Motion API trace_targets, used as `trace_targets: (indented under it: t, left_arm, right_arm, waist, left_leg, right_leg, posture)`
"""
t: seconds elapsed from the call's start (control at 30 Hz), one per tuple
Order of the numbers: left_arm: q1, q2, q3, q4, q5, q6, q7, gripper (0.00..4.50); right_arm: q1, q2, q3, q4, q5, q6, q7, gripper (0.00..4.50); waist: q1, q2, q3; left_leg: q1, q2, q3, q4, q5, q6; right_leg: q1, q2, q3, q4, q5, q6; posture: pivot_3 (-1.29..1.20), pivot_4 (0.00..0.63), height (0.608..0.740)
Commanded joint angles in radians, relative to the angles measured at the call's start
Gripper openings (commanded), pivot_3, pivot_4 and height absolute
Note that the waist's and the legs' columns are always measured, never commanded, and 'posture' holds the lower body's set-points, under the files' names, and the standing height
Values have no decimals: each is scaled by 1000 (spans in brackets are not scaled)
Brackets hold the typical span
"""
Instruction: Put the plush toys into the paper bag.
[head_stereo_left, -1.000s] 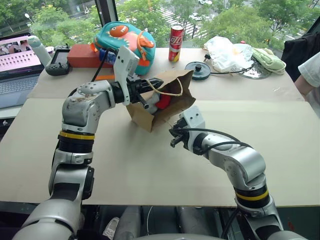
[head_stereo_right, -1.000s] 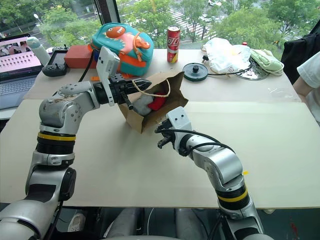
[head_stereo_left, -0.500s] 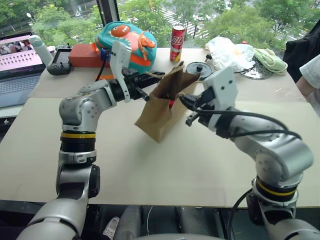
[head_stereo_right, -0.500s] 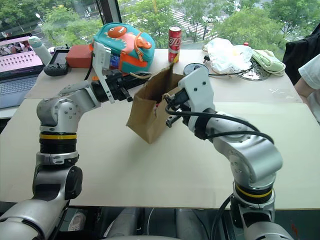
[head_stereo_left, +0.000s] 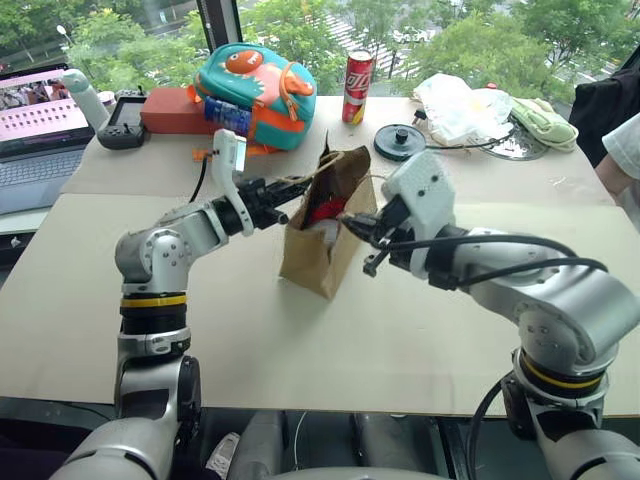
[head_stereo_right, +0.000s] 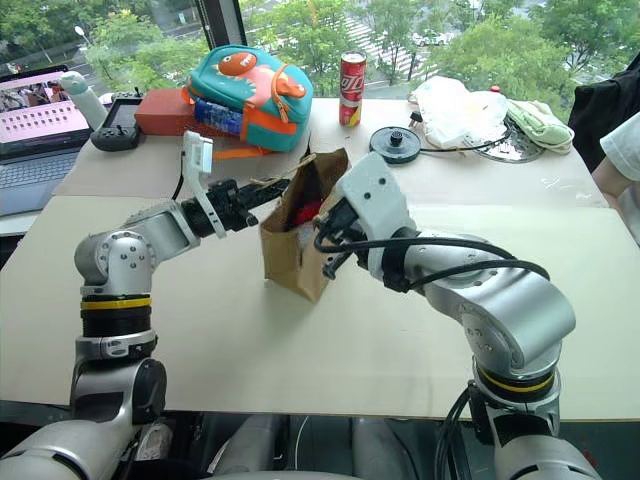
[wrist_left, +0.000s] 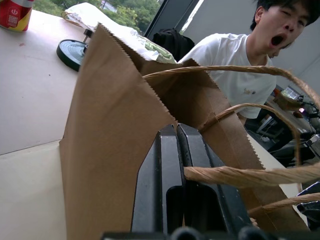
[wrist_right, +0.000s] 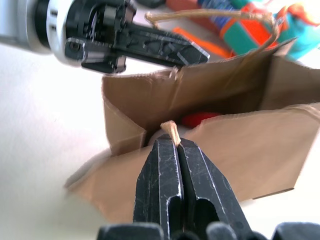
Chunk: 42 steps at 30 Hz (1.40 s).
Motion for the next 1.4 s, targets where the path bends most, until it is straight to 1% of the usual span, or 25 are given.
trace_targets:
  t: [0.03,0.07,0.1,0.13,0.17,0.23,0.27,0.37,0.4,0.47,0.5,0.53,0.63,0.7,0.83,0.93,1.03,1.1,1.2,1.27,1.37,1.4]
  left_arm:
    - [9,14,-11,-24,-2,-4,-9,0]
    - [10,15,-12,-27,-6,-5,-11,0]
    - [8,15,-7,-32,-17,0,-14,0]
    - [5,15,1,-35,-31,6,-18,0]
    - [1,17,7,-40,-44,12,-24,0]
    - [-3,19,19,-54,-75,25,-39,599]
    - [-7,23,28,-66,-105,45,-54,767]
    - [-25,36,51,-91,-170,86,-71,1866]
    - [-34,40,60,-93,-186,94,-69,2281]
    - [-54,55,77,-90,-221,118,-72,2972]
    - [-58,65,78,-91,-231,124,-79,3207]
    - [-61,77,77,-94,-240,130,-85,3627]
    - [-69,111,82,-95,-263,150,-92,3627]
    - [-65,147,100,-88,-280,161,-103,3627]
    - [-45,208,130,-72,-297,167,-117,3627]
    - [-30,236,146,-65,-302,167,-118,3627]
    - [31,298,151,-105,-300,162,-171,3627]
    - [127,355,109,-165,-255,122,-237,3627]
    - [225,402,59,-228,-210,62,-305,3660]
    - [254,404,41,-227,-180,18,-319,3660]
    - [266,397,22,-220,-145,-28,-325,3660]
    - [266,394,16,-217,-134,-43,-325,3660]
  right_arm:
    - [-12,23,28,4,-22,-3,-32,12]
    - [-14,27,31,8,-26,-3,-38,630]
    - [-15,38,28,14,-30,-6,-47,825]
    - [-16,52,20,20,-32,-7,-57,1164]
    - [-18,61,15,25,-34,-9,-64,1598]
    - [-22,75,-2,32,-35,-16,-72,2186]
    - [-26,75,-15,35,-34,-21,-71,2465]
    - [-38,75,-67,39,-24,-34,-60,3463]
    - [-44,72,-89,40,-18,-39,-53,3878]
    - [-57,59,-117,36,-6,-49,-34,4480]
    - [-63,58,-128,36,0,-51,-28,4500]
    - [-68,55,-139,34,6,-55,-21,4500]
    - [-86,48,-187,28,29,-77,-2,4500]
    - [-101,30,-260,8,69,-102,33,4500]
    - [-89,-36,-392,-21,175,-108,107,4500]
    - [-64,-84,-456,-21,235,-104,131,4500]
    - [-18,-137,-566,-40,363,-89,166,4500]
    - [28,-173,-633,-46,487,-87,184,4500]
    - [98,-213,-664,-44,643,-114,172,3759]
    - [165,-245,-646,-69,710,-137,186,3076]
    - [223,-275,-581,-86,734,-162,177,2182]
    - [246,-294,-539,-103,722,-169,187,1763]
  waist:
    - [0,0,0]
    - [-1,0,0]
    - [0,0,0]
    - [0,0,0]
    - [0,0,0]
    - [-1,0,0]
    - [-1,0,0]
    - [0,0,0]
    - [0,0,0]
    - [0,0,0]
    - [0,0,0]
    - [-1,0,0]
    - [-4,0,0]
    - [-2,0,0]
    - [-1,0,0]
    - [0,0,0]
    - [0,0,0]
    - [-5,0,0]
    - [-2,0,0]
    - [3,0,0]
    - [8,0,0]
    - [7,0,0]
  left_leg:
    - [0,0,0,0,0,0]
    - [0,0,0,0,0,0]
    - [0,0,0,0,0,0]
    - [0,0,0,0,0,0]
    - [0,0,0,0,0,0]
    - [0,0,0,0,0,0]
    - [0,0,0,0,0,0]
    - [0,0,0,0,0,0]
    - [0,0,0,0,0,0]
    - [0,0,0,0,0,0]
    - [0,0,0,0,0,0]
    - [0,0,0,0,0,0]
    - [0,0,0,-1,0,0]
    - [0,0,0,-1,0,0]
    - [0,0,0,-1,0,0]
    - [0,0,0,-2,0,0]
    - [0,1,0,-2,0,0]
    - [0,1,1,-2,0,0]
    - [0,1,2,-5,0,0]
    - [0,1,2,-5,0,0]
    - [0,1,2,-3,0,0]
    - [2,1,2,-2,0,0]
  right_leg:
    - [0,0,0,0,0,0]
    - [0,0,0,0,0,0]
    - [0,0,0,0,0,0]
    - [0,0,0,0,0,0]
    - [0,0,0,0,0,0]
    - [0,0,0,0,0,0]
    - [0,0,0,0,0,0]
    - [0,0,0,0,0,0]
    - [0,0,0,0,0,0]
    - [0,0,0,0,0,0]
    - [0,0,0,0,0,0]
    - [0,0,-1,-1,0,0]
    - [0,0,0,0,0,0]
    - [0,0,-1,0,0,0]
    - [0,0,0,-1,0,0]
    - [0,0,-1,-3,0,0]
    - [1,0,-1,-4,0,0]
    - [1,0,0,-5,0,0]
    - [1,0,1,-7,0,0]
    - [1,-1,1,-7,0,0]
    - [4,-1,0,-8,0,0]
    - [6,-1,0,-8,0,0]
  posture:
    - [0,150,739]
    - [0,150,739]
    - [0,150,739]
    - [0,150,739]
    - [0,150,739]
    - [0,150,739]
    - [0,150,739]
    - [0,150,739]
    - [0,150,739]
    - [0,150,739]
    - [0,150,739]
    - [0,150,739]
    - [0,150,739]
    - [0,150,739]
    - [0,150,739]
    - [0,150,739]
    - [0,150,739]
    - [0,150,739]
    - [0,150,739]
    - [0,150,739]
    - [0,150,739]
    - [0,150,739]
